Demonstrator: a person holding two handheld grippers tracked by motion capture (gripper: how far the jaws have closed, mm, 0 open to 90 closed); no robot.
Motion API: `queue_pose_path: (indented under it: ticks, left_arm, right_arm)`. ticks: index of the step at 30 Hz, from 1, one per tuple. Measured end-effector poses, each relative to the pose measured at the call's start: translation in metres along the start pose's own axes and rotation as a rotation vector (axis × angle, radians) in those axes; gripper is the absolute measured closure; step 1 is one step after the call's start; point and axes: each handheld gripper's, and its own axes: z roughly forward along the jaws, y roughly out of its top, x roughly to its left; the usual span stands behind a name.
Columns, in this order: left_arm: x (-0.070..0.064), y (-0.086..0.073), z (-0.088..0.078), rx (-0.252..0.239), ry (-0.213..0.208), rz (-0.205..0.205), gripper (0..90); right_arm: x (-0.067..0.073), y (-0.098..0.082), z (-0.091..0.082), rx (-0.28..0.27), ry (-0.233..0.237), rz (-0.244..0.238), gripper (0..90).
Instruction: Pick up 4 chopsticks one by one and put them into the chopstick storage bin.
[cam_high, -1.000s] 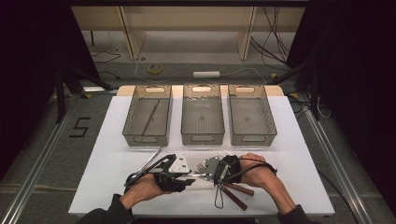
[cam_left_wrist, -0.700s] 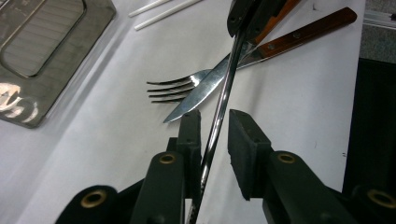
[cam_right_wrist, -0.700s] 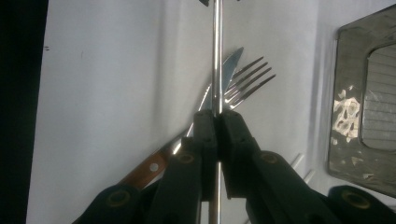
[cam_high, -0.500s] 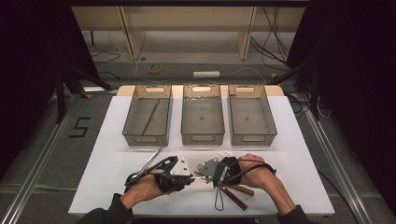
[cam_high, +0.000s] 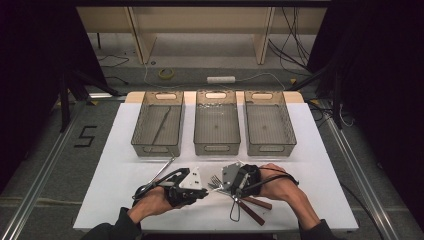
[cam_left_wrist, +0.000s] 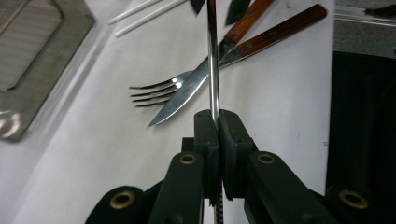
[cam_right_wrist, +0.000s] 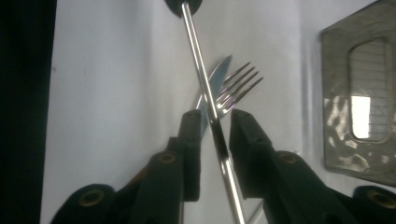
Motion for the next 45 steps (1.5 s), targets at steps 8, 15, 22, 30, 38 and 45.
queue_pose_path:
  ticks: [8,15,22,30,38,45]
  left_arm:
    - [0.007,-0.005,-0.005,-0.021,0.054,-0.063,86.5]
    - [0.014,-0.009,-0.012,-0.068,0.099,-0.14,86.5]
    - [0.023,-0.013,-0.021,-0.113,0.142,-0.211,86.5]
    - [0.028,-0.016,-0.027,-0.141,0.18,-0.256,86.5]
    - [0.039,-0.023,-0.036,-0.179,0.229,-0.319,86.5]
    - [0.048,-0.029,-0.044,-0.193,0.268,-0.36,86.5]
  right_arm:
    - [-0.01,-0.019,-0.02,-0.147,-0.047,0.21,52.9]
    - [-0.009,-0.049,-0.028,-0.216,-0.107,0.403,43.7]
    - [-0.011,-0.076,-0.027,-0.224,-0.124,0.571,41.4]
    - [-0.012,-0.09,-0.025,-0.212,-0.131,0.634,38.5]
    - [-0.011,-0.104,-0.026,-0.173,-0.122,0.681,36.9]
    - [-0.011,-0.113,-0.025,-0.127,-0.126,0.702,36.1]
